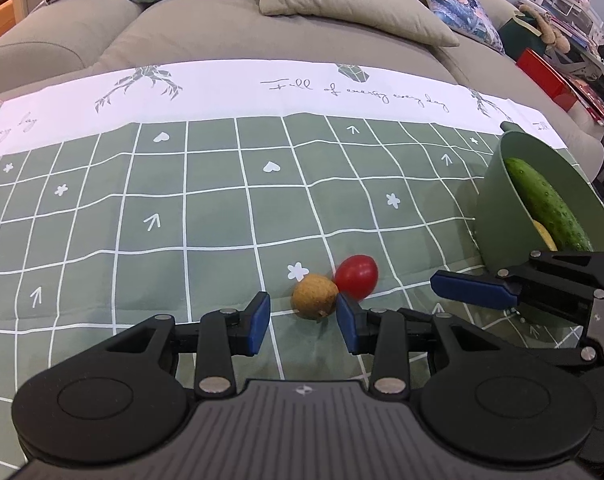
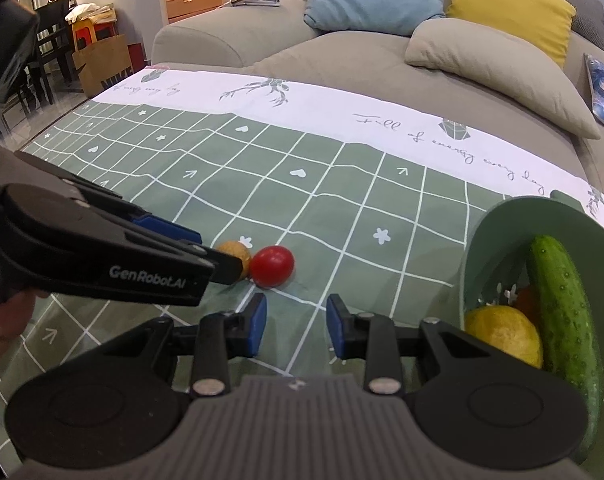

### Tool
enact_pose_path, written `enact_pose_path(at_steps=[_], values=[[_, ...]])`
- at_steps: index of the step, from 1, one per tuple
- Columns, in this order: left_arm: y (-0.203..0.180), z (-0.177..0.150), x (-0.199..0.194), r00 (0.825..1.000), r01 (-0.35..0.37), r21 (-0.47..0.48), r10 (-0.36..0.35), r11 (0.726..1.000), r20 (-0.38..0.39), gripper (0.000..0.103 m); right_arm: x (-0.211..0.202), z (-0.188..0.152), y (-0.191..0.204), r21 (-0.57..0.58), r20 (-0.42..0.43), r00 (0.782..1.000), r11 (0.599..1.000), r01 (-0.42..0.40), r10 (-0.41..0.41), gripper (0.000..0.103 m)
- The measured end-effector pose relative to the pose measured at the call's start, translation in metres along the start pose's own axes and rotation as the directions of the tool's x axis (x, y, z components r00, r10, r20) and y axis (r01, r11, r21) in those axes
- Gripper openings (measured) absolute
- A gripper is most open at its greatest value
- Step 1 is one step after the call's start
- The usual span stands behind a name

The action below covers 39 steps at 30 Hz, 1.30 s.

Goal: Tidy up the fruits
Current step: 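Grasp the last longan with the left tool while the right tool grasps the red tomato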

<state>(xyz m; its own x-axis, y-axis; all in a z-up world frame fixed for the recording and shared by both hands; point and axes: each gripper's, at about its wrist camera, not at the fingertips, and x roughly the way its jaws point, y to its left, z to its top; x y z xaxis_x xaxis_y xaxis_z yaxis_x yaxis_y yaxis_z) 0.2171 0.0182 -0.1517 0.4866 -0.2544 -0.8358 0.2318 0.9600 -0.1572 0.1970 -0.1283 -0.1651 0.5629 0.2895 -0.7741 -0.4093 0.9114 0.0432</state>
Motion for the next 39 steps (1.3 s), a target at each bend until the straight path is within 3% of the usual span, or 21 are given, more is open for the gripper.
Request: enact_pose_path(at_steps=[6,15,24,31,39], values=[[0.001,0.004,0.006,1.000,0.022,-0.001,-0.022,1.000,0.000,0.043,0.004,-0.002,0.001,-0.001,-0.013,1.000,1.000,-0.005,0.005,0.028],[0.009,0.002,0.008,0.996,0.085,-0.067,-0.085,0.994,0.002,0.028,0.007,-0.001,0.006,-0.062,0.004,1.000,0.998,0.004,-0.004,0.028],[0.029,-0.003,-0.016,1.000,0.009,-0.141,-0.004,0.990,0.030,0.028,0.015,0.012,0.014,-0.102,0.029,1.000,0.995,-0.005,0.008,0.029],[0.045,-0.011,-0.033,0.999,0.002,-0.196,0.007,0.981,0.046,0.028,0.031,0.016,0.022,-0.124,0.013,1.000,0.992,0.008,-0.006,0.028],[0.043,-0.017,-0.038,0.999,0.001,-0.194,0.007,0.981,0.042,0.028,0.035,0.014,0.025,-0.128,0.014,1.000,0.992,0.020,-0.018,0.024]])
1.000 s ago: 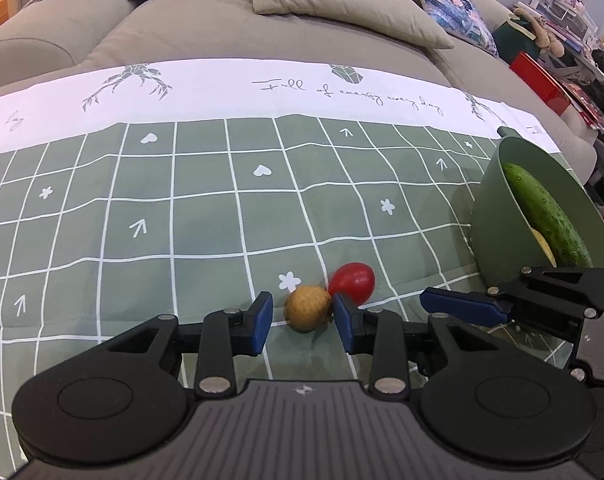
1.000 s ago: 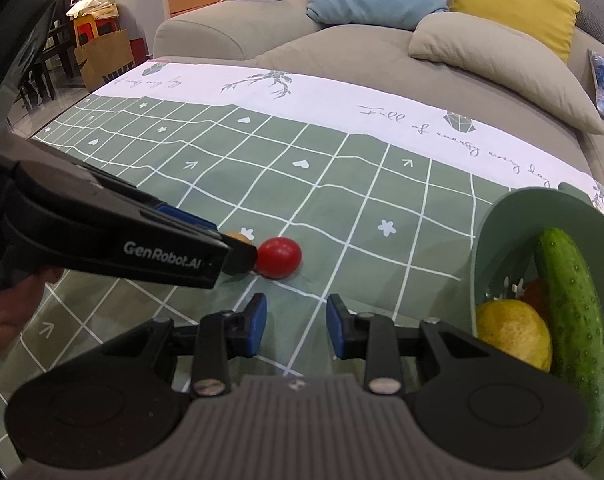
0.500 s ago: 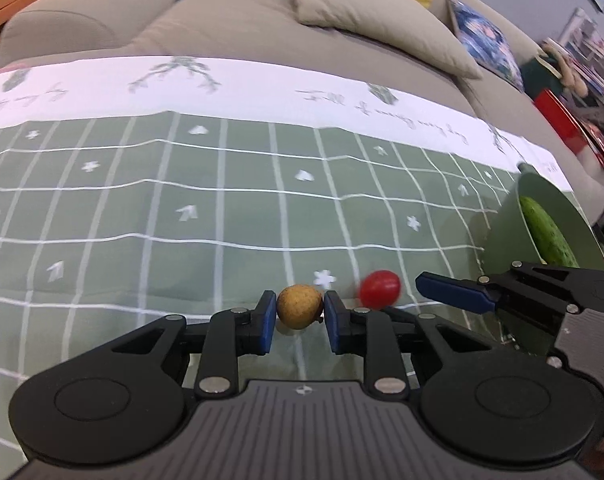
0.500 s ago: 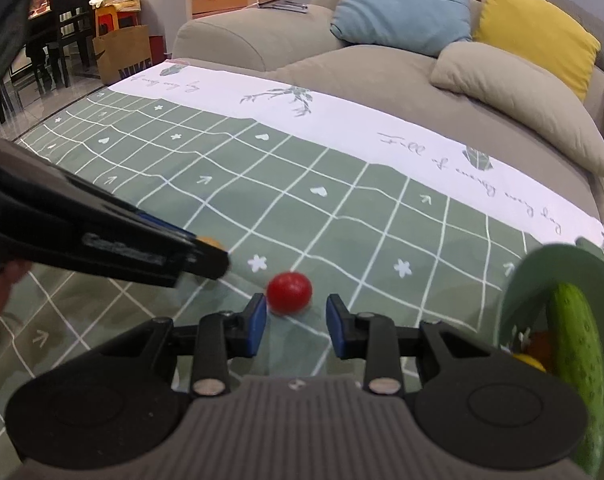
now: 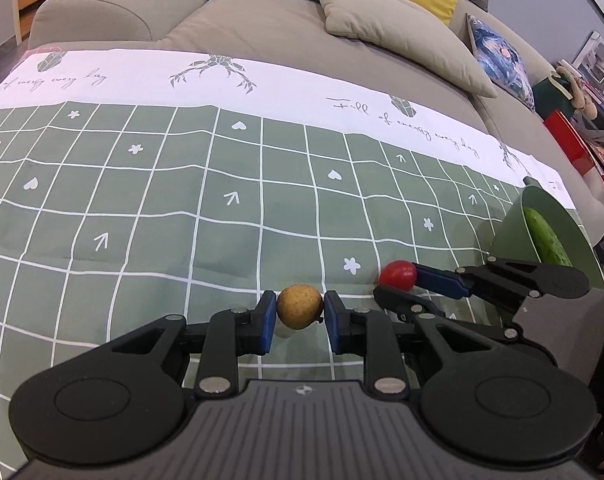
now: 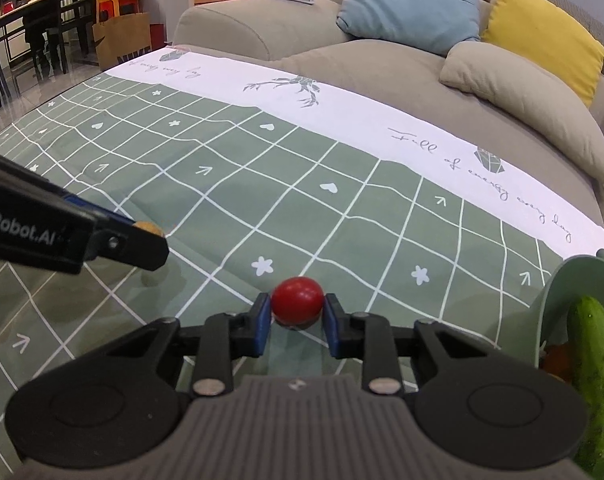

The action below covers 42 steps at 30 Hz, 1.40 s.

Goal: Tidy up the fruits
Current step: 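Grasp the last longan with the left tool while the right tool grasps the red tomato, then carry the longan and tomato into the colander and open both tools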

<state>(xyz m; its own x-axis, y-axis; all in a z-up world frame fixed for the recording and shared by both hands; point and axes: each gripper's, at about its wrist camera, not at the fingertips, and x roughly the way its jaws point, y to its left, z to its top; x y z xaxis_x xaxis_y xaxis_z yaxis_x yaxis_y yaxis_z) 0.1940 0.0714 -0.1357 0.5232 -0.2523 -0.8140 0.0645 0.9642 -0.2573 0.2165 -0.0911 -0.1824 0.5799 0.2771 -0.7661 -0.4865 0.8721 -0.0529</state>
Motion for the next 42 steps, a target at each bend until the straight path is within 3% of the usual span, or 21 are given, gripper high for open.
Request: enact_pose_path(at_steps=[12,25,34,42], values=[[-0.026,-0.016,-0.027,1.000,0.002,0.067,-0.002,0.998,0.005,0.028,-0.045,-0.004,0.004,0.028,0.041,0.999,0.999,-0.020,0.019,0.023],[-0.071,-0.040,-0.062,1.000,0.025,0.162,-0.026,0.986,0.002,0.028,-0.126,-0.048,-0.003,0.075,0.049,0.998,0.997,-0.033,0.029,0.023],[-0.110,-0.035,-0.069,0.993,0.114,0.165,-0.115,0.980,-0.004,0.028,-0.168,-0.067,-0.036,0.101,0.045,0.999,0.995,-0.007,0.002,0.023],[-0.160,-0.016,-0.057,0.970,0.244,0.161,-0.243,0.956,-0.028,0.028,-0.198,-0.073,-0.084,0.083,0.035,0.997,0.995,0.062,-0.065,0.023]])
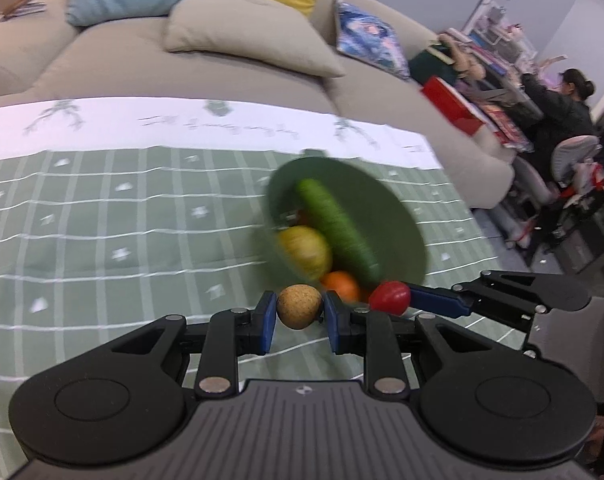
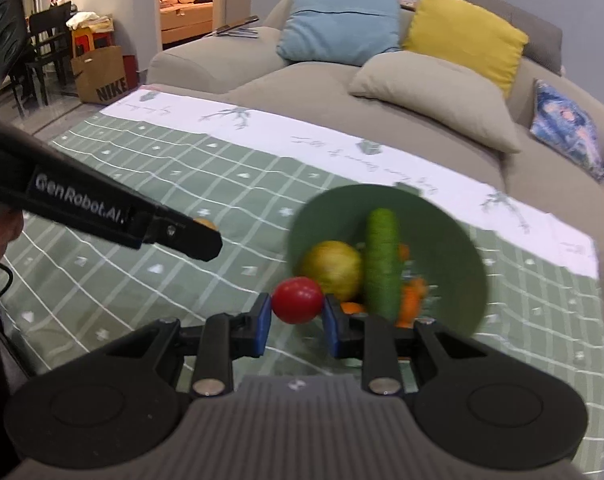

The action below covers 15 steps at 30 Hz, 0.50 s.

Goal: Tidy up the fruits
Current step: 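Carry the longan and tomato into the colander and open both tools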

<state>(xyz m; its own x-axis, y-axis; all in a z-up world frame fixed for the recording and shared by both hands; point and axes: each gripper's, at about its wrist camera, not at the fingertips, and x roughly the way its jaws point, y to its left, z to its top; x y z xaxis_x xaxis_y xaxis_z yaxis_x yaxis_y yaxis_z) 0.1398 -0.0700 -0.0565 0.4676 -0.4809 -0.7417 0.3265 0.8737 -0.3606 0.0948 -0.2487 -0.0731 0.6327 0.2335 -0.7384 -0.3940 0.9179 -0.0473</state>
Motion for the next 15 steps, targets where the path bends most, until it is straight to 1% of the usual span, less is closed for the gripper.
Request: enact_pose_path(at_steps=[4,8,12,15], values=[[-0.016,0.016,0.017,0.999,0.046,0.003,-0.046,0.999,-0.014,0.028,-0.003,0.003,-0.025,-0.012,-0.016,1.000,1.000,0.018,-0.019,0.023],[-0.025,0.031,0.041,0.996,0.074,-0.029,-0.075,0.997,-0.045,0.028,0.004,0.007,-0.044,-0.045,-0.047,0.998,0.999,0.028,-0.030,0.023],[-0.025,0.040,0.064,0.992,0.071,-0.078,-0.078,0.994,-0.099,0.028,0.018,0.013,-0.064,-0.075,-0.088,0.996,0.997,0.025,-0.032,0.023],[-0.023,0.044,0.080,0.988,0.051,-0.119,-0.067,0.992,-0.137,0.028,0.031,0.016,-0.078,-0.077,-0.125,0.992,0.997,0.010,-0.019,0.023]])
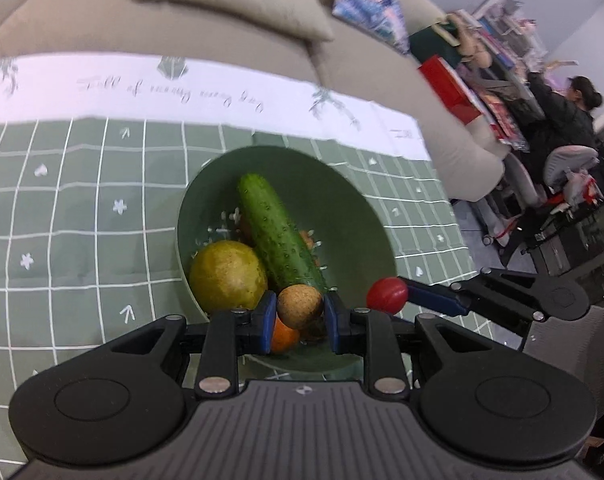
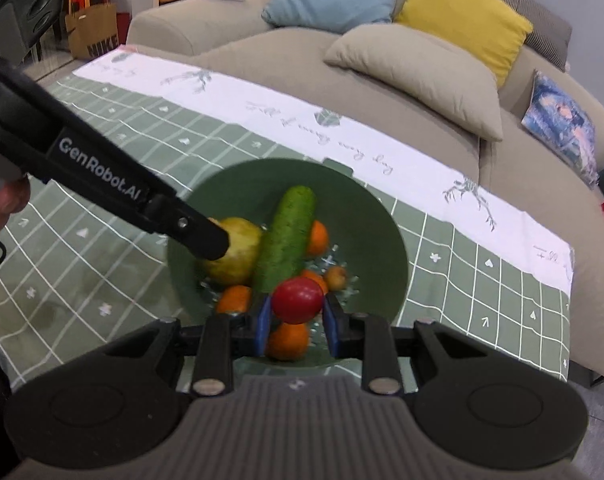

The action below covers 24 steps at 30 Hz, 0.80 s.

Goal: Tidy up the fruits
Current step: 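Carry the longan and tomato into the colander and open both tools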

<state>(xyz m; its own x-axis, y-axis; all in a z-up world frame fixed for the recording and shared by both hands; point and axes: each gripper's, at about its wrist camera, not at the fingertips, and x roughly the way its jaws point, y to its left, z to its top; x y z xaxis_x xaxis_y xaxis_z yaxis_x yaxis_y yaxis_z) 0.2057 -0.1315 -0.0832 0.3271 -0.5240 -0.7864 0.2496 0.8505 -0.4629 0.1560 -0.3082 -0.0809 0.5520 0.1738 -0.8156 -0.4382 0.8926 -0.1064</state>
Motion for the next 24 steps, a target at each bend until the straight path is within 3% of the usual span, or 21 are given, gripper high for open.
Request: enact_pose_path(at_steps=[11,24], values=[[0.008,0.003,0.031,0.990,-0.073,-0.082,0.062,0.994,-0.126,0.028,0.053,0.004,-0.028,-0.102,-0.169,0.984,0.992,-0.079,0.061,0.023],[0.010,0.006,0.044,0.983,-0.105,-0.102,0.087,0.989,-0.163,0.028,0.093,0.011,-0.026,-0.197,-0.295,0.954,0.972,-0.124,0.062,0.023]])
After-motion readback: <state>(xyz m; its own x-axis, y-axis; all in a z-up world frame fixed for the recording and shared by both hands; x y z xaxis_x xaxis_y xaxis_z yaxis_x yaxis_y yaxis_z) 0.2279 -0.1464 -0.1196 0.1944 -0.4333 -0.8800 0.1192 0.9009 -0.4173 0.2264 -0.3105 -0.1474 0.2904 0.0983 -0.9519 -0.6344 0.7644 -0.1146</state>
